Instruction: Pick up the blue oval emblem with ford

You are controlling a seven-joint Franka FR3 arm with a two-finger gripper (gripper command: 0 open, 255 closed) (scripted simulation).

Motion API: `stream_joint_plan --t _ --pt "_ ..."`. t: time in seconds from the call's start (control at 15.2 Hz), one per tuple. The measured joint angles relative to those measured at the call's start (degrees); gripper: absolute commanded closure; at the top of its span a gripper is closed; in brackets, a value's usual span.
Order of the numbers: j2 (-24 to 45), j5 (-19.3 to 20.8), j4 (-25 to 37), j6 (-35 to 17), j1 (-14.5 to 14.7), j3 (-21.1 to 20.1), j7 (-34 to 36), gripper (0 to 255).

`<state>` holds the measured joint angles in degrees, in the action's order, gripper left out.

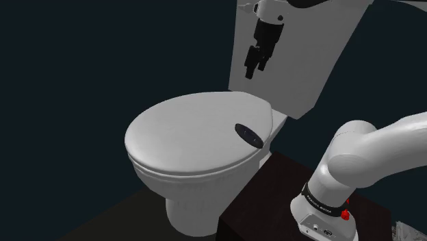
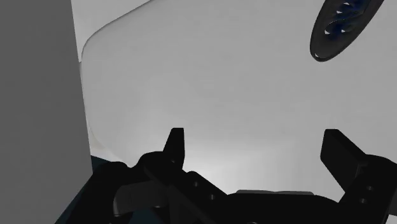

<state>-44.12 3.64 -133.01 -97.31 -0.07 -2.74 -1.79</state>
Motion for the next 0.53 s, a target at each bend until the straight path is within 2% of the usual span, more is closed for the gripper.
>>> stream_joint_plan --t 0.13,0.53 --pt "-0.36 -0.38 -0.80 -0.18 0.03 -0.31 0.71 0" --pt "-5.19 -5.13 -10.14 -1.93 0.64 -3.73 8.67 0"
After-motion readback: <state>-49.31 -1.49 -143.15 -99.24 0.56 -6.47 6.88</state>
